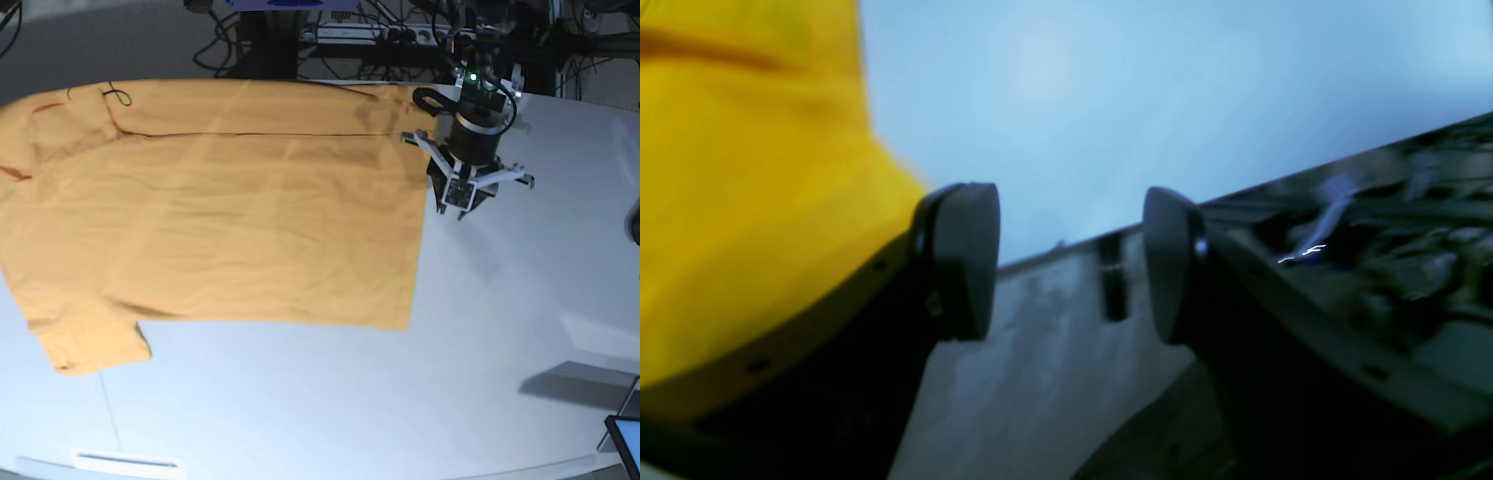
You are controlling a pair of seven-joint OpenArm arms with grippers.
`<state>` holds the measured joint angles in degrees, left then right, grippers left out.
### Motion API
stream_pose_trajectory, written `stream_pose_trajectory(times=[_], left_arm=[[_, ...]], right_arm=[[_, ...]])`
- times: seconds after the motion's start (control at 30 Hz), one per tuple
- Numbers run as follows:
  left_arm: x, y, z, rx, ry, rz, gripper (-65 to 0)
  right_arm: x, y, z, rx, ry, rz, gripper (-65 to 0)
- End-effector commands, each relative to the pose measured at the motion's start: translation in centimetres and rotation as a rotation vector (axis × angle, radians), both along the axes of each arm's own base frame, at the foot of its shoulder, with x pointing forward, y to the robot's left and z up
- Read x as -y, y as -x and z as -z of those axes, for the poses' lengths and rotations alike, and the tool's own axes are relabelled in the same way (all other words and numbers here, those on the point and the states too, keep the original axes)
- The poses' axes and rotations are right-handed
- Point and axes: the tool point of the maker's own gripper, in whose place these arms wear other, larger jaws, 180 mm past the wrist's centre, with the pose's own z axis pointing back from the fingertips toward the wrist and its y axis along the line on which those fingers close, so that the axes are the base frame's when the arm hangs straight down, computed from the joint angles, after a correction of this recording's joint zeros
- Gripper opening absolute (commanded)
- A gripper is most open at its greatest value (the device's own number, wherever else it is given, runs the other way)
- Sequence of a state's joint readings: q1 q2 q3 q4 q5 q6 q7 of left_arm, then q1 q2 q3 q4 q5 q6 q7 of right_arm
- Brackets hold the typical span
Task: Fold the T-shirt properly
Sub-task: 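Raise the left gripper off the shirt and move it beside the shirt's side edge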
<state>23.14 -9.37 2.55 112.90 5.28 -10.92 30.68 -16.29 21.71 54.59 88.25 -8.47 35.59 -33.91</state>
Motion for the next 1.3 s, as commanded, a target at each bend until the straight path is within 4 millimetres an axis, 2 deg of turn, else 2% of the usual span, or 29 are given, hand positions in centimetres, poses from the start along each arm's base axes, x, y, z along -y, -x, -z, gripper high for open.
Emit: stream_pose_trajectory(times=[0.0, 0.13, 0.2, 0.3, 0.6, 0.67, 0.8, 0.83, 0.9, 0.93, 1.13, 1.27], left_arm=[[-0.1, -0.7, -1.5, 0.055, -0.003, 0.002, -49.4], [-0.1, -1.1, -1.8, 0.065, -0.003, 0.002, -49.4], [-0.1, -1.1, -1.8, 0.067, -0.002, 0.001, -49.4], [0.2, -1.6, -2.1, 0.083, 0.014, -0.008, -49.4], [1.6, -3.2, -3.4, 0.139, 0.08, -0.035, -49.2], [1.7, -3.5, -3.7, 0.15, 0.085, -0.038, -49.9], [1.8, -3.6, -3.8, 0.155, 0.086, -0.039, -51.9], [1.8, -3.6, -3.8, 0.155, 0.086, -0.039, -55.4], [1.8, -3.7, -3.9, 0.158, 0.085, -0.038, -64.2], [1.8, -3.8, -3.9, 0.16, 0.085, -0.038, -65.0], [1.8, -4.5, -4.4, 0.177, 0.084, -0.037, -65.0], [1.6, -5.3, -4.7, 0.187, 0.081, -0.041, -65.0]], right_arm=[[1.1, -1.0, -2.3, 0.035, 0.067, -0.011, -31.6], [1.4, -2.4, -4.2, 0.051, 0.136, -0.024, -31.6], [0.8, -2.9, -4.8, 0.062, 0.145, -0.043, -31.6], [-0.9, -2.9, -3.3, 0.028, 0.09, -0.087, -31.8], [-1.2, -3.9, -3.1, 0.025, 0.046, -0.003, -32.8], [-1.2, -3.6, -2.8, 0.005, 0.04, 0.011, -38.9], [-1.3, -3.4, -2.5, -0.004, 0.032, 0.017, -62.8], [-1.3, -3.4, -2.4, -0.004, 0.031, 0.016, -65.0], [-1.6, -3.7, -2.3, -0.008, 0.029, 0.003, -63.5], [-2.2, -4.3, -2.0, -0.017, 0.026, -0.023, -64.4], [-5.4, -7.2, -0.6, -0.056, 0.008, -0.15, -64.7], [-6.3, -9.6, -1.4, 0.002, -0.004, -0.165, -64.7]])
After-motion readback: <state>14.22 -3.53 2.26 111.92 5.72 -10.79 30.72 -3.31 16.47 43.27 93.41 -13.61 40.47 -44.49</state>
